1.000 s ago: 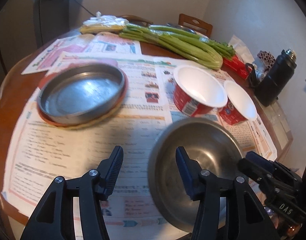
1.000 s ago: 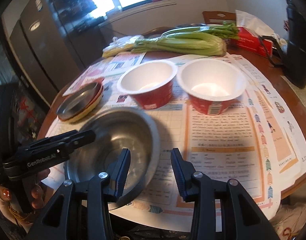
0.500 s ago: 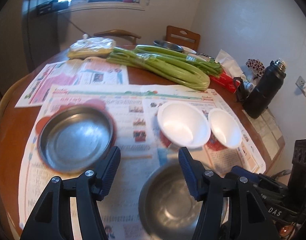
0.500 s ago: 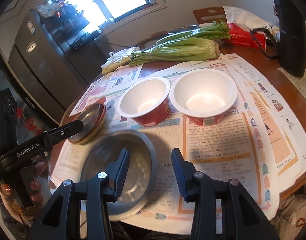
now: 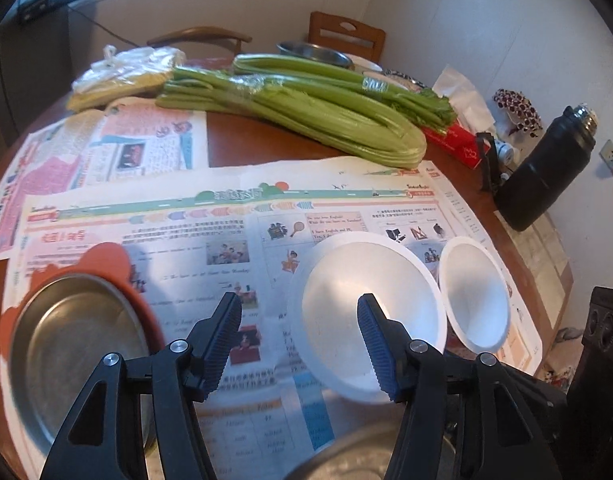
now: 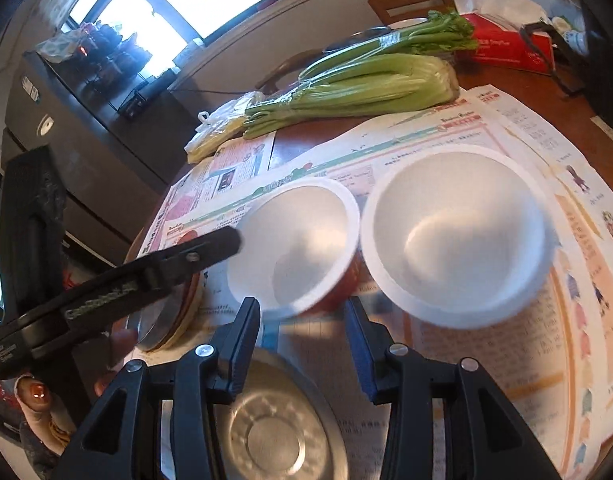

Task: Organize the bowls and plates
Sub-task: 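Grasp the rim of a white paper bowl with the left gripper, then lift the white paper bowl and carry it over the steel bowl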

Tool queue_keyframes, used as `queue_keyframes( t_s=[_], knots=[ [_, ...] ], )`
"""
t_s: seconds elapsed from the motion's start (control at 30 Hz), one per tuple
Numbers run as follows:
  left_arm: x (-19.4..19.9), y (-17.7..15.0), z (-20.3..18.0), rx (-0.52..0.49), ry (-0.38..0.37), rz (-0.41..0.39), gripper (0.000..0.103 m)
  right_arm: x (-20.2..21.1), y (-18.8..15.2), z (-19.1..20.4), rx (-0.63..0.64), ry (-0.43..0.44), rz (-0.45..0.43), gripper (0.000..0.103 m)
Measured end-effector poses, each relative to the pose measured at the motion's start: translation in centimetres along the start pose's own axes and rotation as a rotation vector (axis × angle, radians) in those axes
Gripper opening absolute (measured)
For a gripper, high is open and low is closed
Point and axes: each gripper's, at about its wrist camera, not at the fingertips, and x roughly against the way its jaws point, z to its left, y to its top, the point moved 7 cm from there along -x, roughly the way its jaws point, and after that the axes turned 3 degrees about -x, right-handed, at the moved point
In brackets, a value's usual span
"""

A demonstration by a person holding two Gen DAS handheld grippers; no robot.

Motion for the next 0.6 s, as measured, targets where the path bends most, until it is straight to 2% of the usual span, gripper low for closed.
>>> queue_keyframes(
  t_s=[0.07,0.13,0.2,0.27,0.4,0.6],
  knots=[
    [-0.8,0.0,0.0,0.003,-0.017,0.015,0.062,-0.6,0.2,0.4,0.020,-0.003,0.005,0.043],
    [-1.5,-0.2,-0.1,0.002,-0.039,0.030,0.057,-0.9,0.2,0.8,0.043,-0.012,-0.003,0.043],
    [-1.9,-0.2,-0.2,-0.002,-0.052,0.039,0.041,-1.0,0.4,1.1,0.065,-0.021,-0.018,0.043],
    [-2.4,-0.5,-0.3,-0.009,-0.059,0.050,0.036,-1.1,0.6,1.1,0.073,-0.019,-0.032,0.043],
    [-2.1,-0.6,-0.5,-0.019,-0.054,0.038,0.036,-1.3,0.8,1.1,0.092,-0.034,-0.040,0.044],
    [0.4,-1.0,-1.0,-0.040,-0.053,-0.011,0.036,-0.5,0.6,1.6,0.112,-0.033,-0.052,0.044]
  ],
)
